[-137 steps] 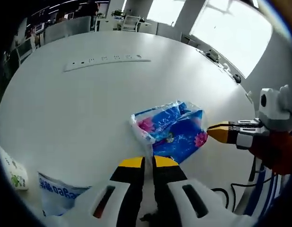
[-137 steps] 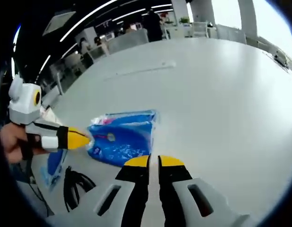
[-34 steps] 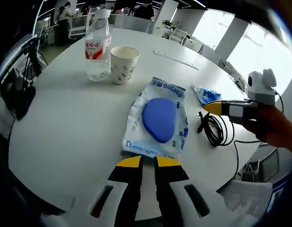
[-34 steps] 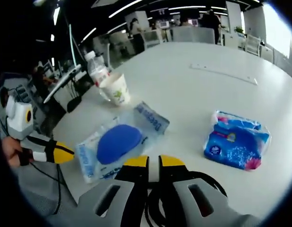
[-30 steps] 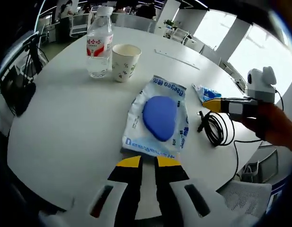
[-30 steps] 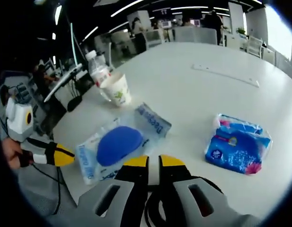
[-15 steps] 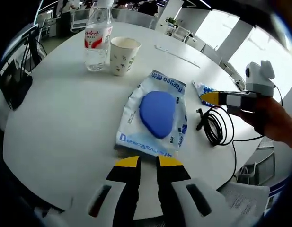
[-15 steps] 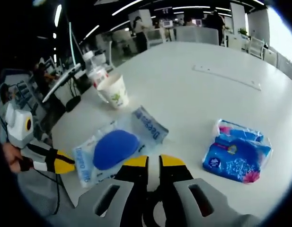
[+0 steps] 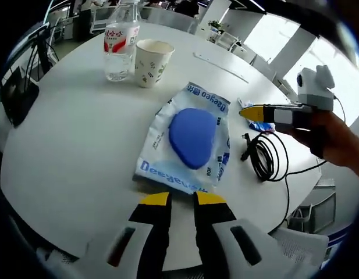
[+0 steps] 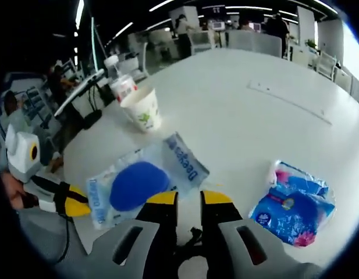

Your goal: Arrange the tabletop items into an orderly group along one side of the table until the central work area is clear of visible clutter.

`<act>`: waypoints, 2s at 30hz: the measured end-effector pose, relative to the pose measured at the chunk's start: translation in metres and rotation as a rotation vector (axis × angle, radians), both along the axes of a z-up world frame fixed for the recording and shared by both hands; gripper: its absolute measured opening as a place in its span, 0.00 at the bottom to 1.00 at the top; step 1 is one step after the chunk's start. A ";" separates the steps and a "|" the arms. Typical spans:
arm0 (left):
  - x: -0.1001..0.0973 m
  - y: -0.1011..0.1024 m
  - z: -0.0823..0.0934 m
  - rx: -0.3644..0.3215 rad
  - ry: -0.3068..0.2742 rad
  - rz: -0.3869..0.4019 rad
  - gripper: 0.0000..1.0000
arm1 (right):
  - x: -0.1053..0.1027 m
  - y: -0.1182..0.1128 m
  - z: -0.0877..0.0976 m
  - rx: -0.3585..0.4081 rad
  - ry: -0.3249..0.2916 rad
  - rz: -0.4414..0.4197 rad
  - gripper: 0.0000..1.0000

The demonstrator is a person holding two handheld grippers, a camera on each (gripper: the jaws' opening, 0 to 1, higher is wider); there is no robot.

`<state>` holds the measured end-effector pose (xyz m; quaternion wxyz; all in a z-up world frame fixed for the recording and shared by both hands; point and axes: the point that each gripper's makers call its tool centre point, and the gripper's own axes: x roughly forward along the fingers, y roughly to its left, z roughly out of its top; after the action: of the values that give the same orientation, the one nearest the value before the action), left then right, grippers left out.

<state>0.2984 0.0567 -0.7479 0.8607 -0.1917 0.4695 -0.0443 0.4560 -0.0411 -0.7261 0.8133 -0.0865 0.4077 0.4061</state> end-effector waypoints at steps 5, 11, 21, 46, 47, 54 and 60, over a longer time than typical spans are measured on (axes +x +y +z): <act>-0.002 -0.003 -0.001 -0.010 0.011 0.012 0.14 | 0.013 0.004 -0.001 -0.021 -0.013 0.020 0.14; -0.003 -0.007 -0.002 -0.023 0.019 0.021 0.13 | 0.028 0.008 -0.012 -0.033 -0.005 0.038 0.15; -0.002 -0.006 -0.008 -0.041 0.029 0.038 0.13 | 0.038 0.015 -0.026 -0.069 0.009 0.092 0.19; -0.002 -0.013 -0.015 -0.052 0.046 0.002 0.01 | 0.012 0.026 -0.027 -0.102 0.022 0.209 0.00; -0.003 -0.014 -0.014 -0.057 0.048 0.007 0.01 | 0.010 0.026 -0.027 -0.100 0.020 0.212 0.00; -0.006 -0.013 -0.011 -0.039 0.044 -0.003 0.00 | -0.004 0.022 -0.021 -0.086 0.031 0.209 0.00; -0.006 -0.008 -0.009 -0.030 0.036 -0.003 0.00 | -0.012 0.008 -0.015 -0.075 0.034 0.190 0.00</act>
<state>0.2928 0.0488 -0.7569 0.8491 -0.2048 0.4844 -0.0491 0.4440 -0.0330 -0.7411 0.7604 -0.1484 0.4263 0.4670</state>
